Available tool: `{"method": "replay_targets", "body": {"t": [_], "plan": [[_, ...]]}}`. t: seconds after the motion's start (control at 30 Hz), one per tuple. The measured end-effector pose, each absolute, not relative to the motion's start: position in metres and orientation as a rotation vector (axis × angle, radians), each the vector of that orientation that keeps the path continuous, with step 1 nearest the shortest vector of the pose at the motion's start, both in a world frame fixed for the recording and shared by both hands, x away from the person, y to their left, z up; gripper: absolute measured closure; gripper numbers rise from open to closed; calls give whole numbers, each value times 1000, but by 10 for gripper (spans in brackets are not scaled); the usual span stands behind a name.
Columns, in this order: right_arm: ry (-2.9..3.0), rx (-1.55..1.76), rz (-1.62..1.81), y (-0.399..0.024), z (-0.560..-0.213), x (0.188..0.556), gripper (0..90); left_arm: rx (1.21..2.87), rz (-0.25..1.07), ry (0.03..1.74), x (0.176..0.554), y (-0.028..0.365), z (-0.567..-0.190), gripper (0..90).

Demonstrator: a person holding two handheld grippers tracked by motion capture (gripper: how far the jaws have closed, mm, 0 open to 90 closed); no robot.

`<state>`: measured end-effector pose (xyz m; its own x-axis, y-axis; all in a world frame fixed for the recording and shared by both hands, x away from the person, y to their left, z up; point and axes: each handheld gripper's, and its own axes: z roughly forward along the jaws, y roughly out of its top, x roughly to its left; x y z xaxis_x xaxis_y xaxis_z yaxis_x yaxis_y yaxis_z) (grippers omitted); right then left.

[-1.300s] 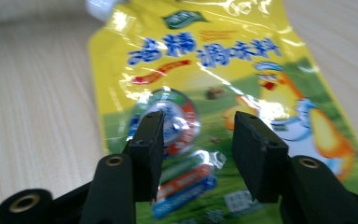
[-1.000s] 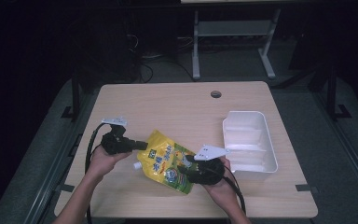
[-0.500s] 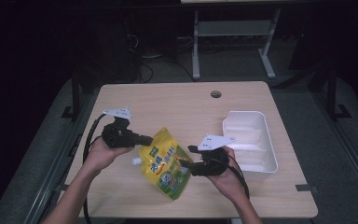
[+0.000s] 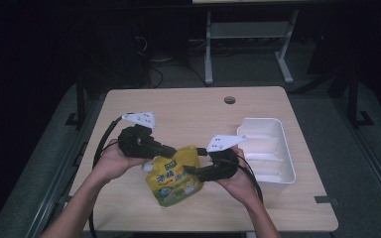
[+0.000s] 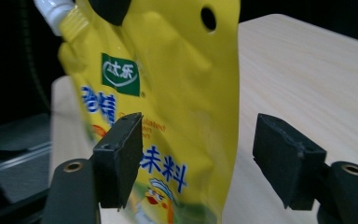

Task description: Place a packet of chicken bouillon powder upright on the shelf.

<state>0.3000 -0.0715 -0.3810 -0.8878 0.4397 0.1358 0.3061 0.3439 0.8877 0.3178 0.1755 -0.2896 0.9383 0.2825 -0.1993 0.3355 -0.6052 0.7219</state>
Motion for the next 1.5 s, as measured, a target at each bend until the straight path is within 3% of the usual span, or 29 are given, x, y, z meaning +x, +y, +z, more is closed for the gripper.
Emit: {"method": "replay_targets", "body": {"t": [0.1, 0.4, 0.5, 0.7, 1.1, 1.5], "plan": [[2484, 679, 1625, -71, -384, 300, 374, 2277, -86, 400, 315, 169, -288, 900], [2544, 685, 1676, -71, -393, 299, 681, 2294, -46, 393, 317, 170, -289, 900], [2570, 687, 1682, -71, -393, 299, 740, 2299, -34, 393, 318, 172, -290, 898], [2615, 675, 1688, -69, -394, 297, 854, 2314, 22, 405, 320, 174, -290, 820], [2615, 710, 1636, -73, -391, 296, 896, 2253, 88, 440, 322, 191, -286, 567], [2555, 722, 1604, -83, -379, 293, 897, 2185, 135, 496, 315, 227, -292, 483]]}}
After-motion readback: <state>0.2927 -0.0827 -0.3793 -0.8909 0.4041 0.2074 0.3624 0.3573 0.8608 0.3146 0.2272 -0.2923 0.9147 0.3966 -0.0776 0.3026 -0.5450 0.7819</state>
